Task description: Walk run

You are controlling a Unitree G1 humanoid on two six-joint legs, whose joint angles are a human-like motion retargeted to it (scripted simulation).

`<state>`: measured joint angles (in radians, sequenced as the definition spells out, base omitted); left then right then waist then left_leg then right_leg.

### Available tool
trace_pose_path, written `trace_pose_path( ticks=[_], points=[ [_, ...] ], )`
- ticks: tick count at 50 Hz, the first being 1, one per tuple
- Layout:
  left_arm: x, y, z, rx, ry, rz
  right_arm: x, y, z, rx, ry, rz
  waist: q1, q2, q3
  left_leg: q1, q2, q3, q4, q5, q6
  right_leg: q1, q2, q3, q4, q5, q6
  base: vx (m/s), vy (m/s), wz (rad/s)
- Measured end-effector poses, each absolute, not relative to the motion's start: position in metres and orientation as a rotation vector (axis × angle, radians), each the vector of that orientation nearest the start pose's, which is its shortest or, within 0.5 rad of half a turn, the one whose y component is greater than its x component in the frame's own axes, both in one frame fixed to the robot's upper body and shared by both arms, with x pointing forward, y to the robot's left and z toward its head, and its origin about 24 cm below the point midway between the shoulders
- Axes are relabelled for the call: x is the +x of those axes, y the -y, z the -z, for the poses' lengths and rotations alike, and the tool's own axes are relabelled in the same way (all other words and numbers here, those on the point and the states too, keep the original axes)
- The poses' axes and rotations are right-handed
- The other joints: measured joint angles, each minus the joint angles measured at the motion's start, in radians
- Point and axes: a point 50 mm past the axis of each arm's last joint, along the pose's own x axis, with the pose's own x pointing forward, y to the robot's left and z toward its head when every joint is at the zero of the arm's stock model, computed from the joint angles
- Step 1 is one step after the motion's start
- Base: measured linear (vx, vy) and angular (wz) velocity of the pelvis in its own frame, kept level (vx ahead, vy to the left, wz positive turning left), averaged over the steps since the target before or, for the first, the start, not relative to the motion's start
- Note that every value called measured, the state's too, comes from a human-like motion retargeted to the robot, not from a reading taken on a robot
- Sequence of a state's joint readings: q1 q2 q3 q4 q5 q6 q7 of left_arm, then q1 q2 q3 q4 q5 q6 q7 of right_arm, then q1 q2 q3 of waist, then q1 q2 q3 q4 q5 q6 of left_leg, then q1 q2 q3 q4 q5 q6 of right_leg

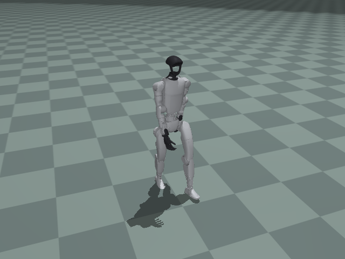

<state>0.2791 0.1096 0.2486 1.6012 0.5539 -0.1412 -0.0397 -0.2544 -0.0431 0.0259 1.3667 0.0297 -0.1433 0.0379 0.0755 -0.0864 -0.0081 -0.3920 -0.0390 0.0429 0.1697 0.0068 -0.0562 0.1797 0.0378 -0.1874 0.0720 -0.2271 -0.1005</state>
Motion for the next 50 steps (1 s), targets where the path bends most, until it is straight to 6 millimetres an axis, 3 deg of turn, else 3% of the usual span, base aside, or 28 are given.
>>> trace_pose_path(
  ticks=[3,5,7,10,13,15,20,25,28,31,33,35,38,41,44,45,48,50],
  points=[
    [-0.088,-0.187,0.169,0.184,-1.712,0.198,0.172,0.153,0.147,-0.037,-0.974,-0.075,0.022,0.01,-0.002,-0.014,0.01,-0.012,0.026,0.035,0.001,0.061,-0.009,-0.012,0.009,0.003,0.028,0.96,0.16,-0.5],
    [-0.074,-0.189,0.172,0.196,-1.688,0.221,0.163,0.155,0.151,-0.03,-1.008,-0.089,0.032,0.02,-0.017,-0.031,0.033,0.097,0.126,0.022,0.065,0.082,-0.015,-0.001,0.038,0.031,0.055,0.67,0.13,-0.4],
    [-0.057,-0.189,0.175,0.212,-1.66,0.244,0.141,0.157,0.159,-0.03,-1.081,-0.105,0.046,0.02,-0.036,-0.054,0.023,0.043,0.222,-0.016,0.106,0.085,-0.035,0.026,0.104,0.119,0.078,1.04,0.24,-0.47],
    [-0.024,-0.188,0.179,0.253,-1.588,0.266,0.102,0.165,0.17,-0.038,-1.206,-0.104,0.046,0.046,-0.054,0.013,0.037,0.041,0.261,-0.121,0.151,0.061,-0.048,0.021,0.263,0.36,0.103,0.88,0.2,-0.18],
    [0.02,-0.185,0.18,0.265,-1.455,0.266,0.068,0.175,0.176,-0.088,-1.288,-0.031,0.033,0.102,-0.063,0.111,0.085,0.054,0.225,-0.164,0.165,-0.035,-0.077,-0.067,0.549,0.47,0.074,0.8,0.17,-0.24],
    [0.056,-0.187,0.177,0.266,-1.346,0.257,0.054,0.183,0.177,-0.12,-1.307,0.036,0.018,0.13,-0.062,0.171,0.11,0.077,0.182,-0.178,0.167,-0.142,-0.097,-0.106,0.737,0.397,0.045,0.55,0.11,-0.17],
    [0.139,-0.195,0.156,0.307,-1.09,0.227,0.016,0.198,0.177,-0.103,-1.375,0.086,-0.062,0.128,-0.063,0.306,0.084,0.139,0.029,-0.161,0.167,-0.422,-0.12,-0.099,0.875,0.28,0.107,0.59,0.07,0.24],
    [0.2,-0.204,0.127,0.342,-0.895,0.188,-0.015,0.209,0.173,-0.165,-1.371,0.217,-0.135,0.09,-0.067,0.404,0.005,0.119,-0.044,-0.194,0.19,-0.59,-0.187,-0.178,0.593,0.197,0.079,0.68,-0.01,0.46],
    [0.225,-0.208,0.111,0.344,-0.803,0.161,-0.033,0.204,0.173,-0.128,-1.441,0.22,-0.186,0.047,-0.056,0.484,-0.052,0.082,-0.077,-0.225,0.201,-0.623,-0.174,-0.143,0.279,0.223,0.12,0.68,-0.12,0.71],
    [0.239,-0.213,0.101,0.351,-0.745,0.146,-0.046,0.197,0.174,-0.052,-1.494,0.204,-0.217,0.023,-0.05,0.561,-0.074,0.043,-0.093,-0.255,0.201,-0.659,-0.143,-0.067,0.096,0.227,0.135,0.71,-0.15,0.51],
    [0.24,-0.212,0.1,0.357,-0.732,0.146,-0.051,0.194,0.174,-0.014,-1.514,0.205,-0.224,0.02,-0.051,0.599,-0.075,0.017,-0.09,-0.264,0.197,-0.677,-0.134,-0.066,0.069,0.226,0.131,0.89,-0.23,0.38],
    [0.236,-0.21,0.102,0.359,-0.732,0.146,-0.05,0.19,0.175,0.015,-1.534,0.196,-0.225,0.016,-0.054,0.623,-0.071,0.005,-0.075,-0.249,0.185,-0.687,-0.136,-0.075,0.11,0.251,0.084,0.76,-0.24,0.31],
    [0.211,-0.209,0.119,0.348,-0.819,0.163,-0.048,0.183,0.176,0.059,-1.579,0.13,-0.242,-0.012,-0.073,0.655,-0.07,-0.004,-0.024,-0.14,0.152,-0.678,-0.165,-0.101,0.194,0.315,0.036,0.74,-0.27,0.39],
    [0.161,-0.202,0.144,0.333,-0.956,0.21,-0.046,0.173,0.178,0.13,-1.63,0.061,-0.233,-0.036,-0.086,0.652,-0.04,0.064,0.108,0.102,0.155,-0.641,-0.158,0.02,0.263,0.25,0.02,1.0,-0.31,0.31],
    [0.103,-0.196,0.165,0.324,-1.118,0.249,-0.028,0.171,0.18,0.143,-1.6,0.049,-0.199,-0.099,-0.074,0.564,-0.061,0.144,0.406,0.251,0.265,-0.52,-0.197,0.044,0.227,0.179,0.005,0.91,-0.26,-0.24],
    [0.083,-0.196,0.169,0.328,-1.178,0.251,-0.019,0.171,0.181,0.139,-1.576,0.05,-0.181,-0.118,-0.064,0.509,-0.077,0.153,0.538,0.256,0.315,-0.478,-0.214,0.034,0.213,0.163,0.004,0.87,-0.24,-0.36],
    [0.029,-0.195,0.177,0.335,-1.346,0.258,0.018,0.169,0.181,0.103,-1.483,0.039,-0.146,-0.137,-0.049,0.337,-0.028,0.202,0.818,0.078,0.318,-0.389,-0.189,0.049,0.171,0.124,-0.007,0.66,-0.2,-0.17],
    [-0.002,-0.187,0.179,0.31,-1.44,0.275,0.047,0.171,0.18,0.072,-1.416,0.028,-0.145,-0.142,-0.043,0.242,-0.003,0.248,0.851,0.016,0.314,-0.34,-0.212,-0.003,0.141,0.108,-0.001,0.66,-0.05,0.15]
  ],
)
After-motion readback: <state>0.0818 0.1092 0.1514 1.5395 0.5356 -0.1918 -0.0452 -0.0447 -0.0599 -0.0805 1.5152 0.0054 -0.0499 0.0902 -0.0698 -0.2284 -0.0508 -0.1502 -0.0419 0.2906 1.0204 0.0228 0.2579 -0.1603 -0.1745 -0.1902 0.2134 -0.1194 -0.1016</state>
